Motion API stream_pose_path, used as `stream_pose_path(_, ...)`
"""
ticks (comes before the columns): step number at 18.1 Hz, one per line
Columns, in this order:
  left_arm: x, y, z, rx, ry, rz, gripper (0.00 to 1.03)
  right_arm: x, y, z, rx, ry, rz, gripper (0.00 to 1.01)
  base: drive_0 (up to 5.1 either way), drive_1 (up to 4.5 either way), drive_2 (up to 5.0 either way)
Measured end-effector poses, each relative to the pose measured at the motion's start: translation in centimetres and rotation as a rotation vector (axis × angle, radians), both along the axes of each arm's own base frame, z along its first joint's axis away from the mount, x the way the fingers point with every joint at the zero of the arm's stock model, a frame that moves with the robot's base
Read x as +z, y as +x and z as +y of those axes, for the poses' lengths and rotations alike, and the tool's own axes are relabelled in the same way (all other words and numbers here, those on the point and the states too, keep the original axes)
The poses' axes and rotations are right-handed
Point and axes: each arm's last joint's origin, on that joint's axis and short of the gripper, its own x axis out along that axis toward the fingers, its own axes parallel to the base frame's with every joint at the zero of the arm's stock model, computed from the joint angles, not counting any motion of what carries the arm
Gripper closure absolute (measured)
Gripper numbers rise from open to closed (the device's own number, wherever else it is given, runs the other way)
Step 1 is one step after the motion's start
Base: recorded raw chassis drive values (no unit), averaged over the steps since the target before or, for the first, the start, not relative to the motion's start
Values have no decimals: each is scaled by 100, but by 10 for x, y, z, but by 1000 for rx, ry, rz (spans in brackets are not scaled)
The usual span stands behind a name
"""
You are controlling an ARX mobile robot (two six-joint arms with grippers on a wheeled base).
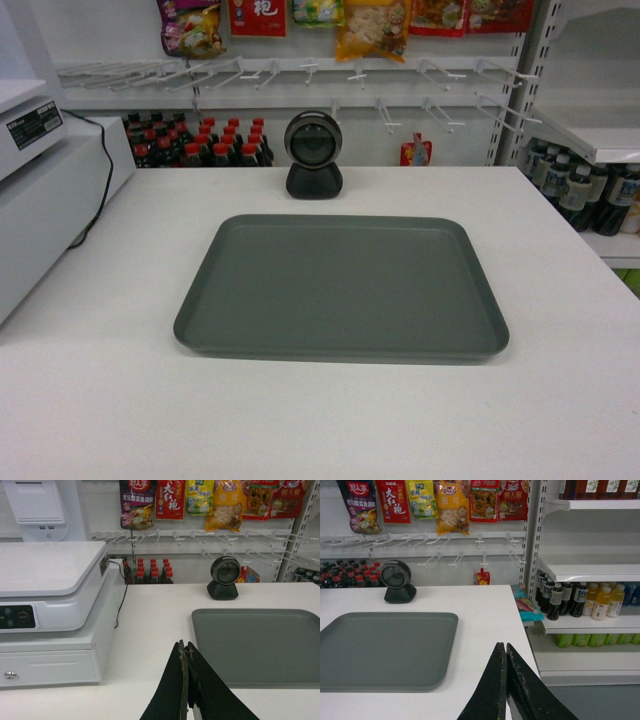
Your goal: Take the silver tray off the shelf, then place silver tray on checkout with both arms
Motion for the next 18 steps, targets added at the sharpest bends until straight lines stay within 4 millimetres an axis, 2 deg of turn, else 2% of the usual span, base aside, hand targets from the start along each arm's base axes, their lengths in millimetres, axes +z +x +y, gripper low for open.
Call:
stream_pose_path(5, -1, -6, 0, 0, 0, 1, 102, -1, -6, 0, 0, 0, 2, 100, 0, 0, 0)
stream_pose_path(6, -7, -12, 0, -1, 0, 54, 102, -7, -13, 0, 3, 0, 57, 100, 0, 0, 0)
stream_pose_path(7, -4, -17, 0, 0, 0, 12, 102, -4, -17, 0, 2, 0, 9, 100, 0, 0, 0)
stream_pose_path(8, -4, -17, 0, 0, 0, 11, 65, -4, -17, 0, 2, -1, 10, 61, 0, 0, 0)
stream_pose_path(10, -4, -17, 0, 0, 0, 11, 43, -4, -17, 0, 2, -1, 10, 39, 0, 0, 0)
stream_pose_path(18, -4, -17, 0, 0, 0, 11, 9, -4, -17, 0, 2, -1, 10, 4, 0, 0, 0)
